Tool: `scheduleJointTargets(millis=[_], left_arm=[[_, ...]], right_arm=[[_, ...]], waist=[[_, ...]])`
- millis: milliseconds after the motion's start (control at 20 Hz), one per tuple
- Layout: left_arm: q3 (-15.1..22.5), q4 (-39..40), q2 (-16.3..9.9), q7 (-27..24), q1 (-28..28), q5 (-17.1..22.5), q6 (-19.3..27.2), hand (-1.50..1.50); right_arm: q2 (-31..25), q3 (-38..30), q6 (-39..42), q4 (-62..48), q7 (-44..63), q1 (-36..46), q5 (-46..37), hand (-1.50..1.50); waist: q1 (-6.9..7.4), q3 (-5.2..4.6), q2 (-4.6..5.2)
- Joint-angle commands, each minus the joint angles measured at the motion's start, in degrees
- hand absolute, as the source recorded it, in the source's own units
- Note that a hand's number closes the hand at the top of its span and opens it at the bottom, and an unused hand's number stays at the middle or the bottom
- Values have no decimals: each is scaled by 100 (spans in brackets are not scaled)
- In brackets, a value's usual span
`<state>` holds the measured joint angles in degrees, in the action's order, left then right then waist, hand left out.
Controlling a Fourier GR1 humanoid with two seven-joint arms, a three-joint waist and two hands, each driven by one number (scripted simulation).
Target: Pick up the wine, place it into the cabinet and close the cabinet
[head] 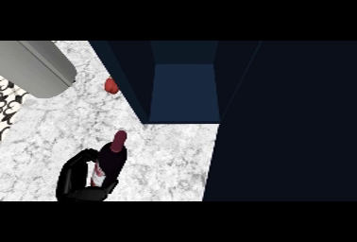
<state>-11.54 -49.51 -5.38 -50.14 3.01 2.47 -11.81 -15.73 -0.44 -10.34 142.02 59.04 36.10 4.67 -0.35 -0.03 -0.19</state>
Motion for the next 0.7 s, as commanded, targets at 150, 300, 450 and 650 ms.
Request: scheduleJointTargets(millis=[150, 300, 450, 650], left_arm=[[577, -598, 520, 433, 452, -277, 589, 150], [788, -407, 528, 371, 929, -217, 829, 150], [1055, -1363, 532, 655, 451, -147, 798, 150], [1559, -2155, 535, 1400, 467, 197, 889, 150]], right_arm=[[-9, 49, -32, 724, 615, -214, 456, -150], [91, 155, -105, 475, 387, -129, 226, -150], [-54, -218, 54, 496, 401, -216, 634, -150], [75, 44, -26, 354, 278, -186, 345, -150]], waist=[[-34, 4, -15], [-27, 0, -2], [23, 6, -12], [37, 4, -11]])
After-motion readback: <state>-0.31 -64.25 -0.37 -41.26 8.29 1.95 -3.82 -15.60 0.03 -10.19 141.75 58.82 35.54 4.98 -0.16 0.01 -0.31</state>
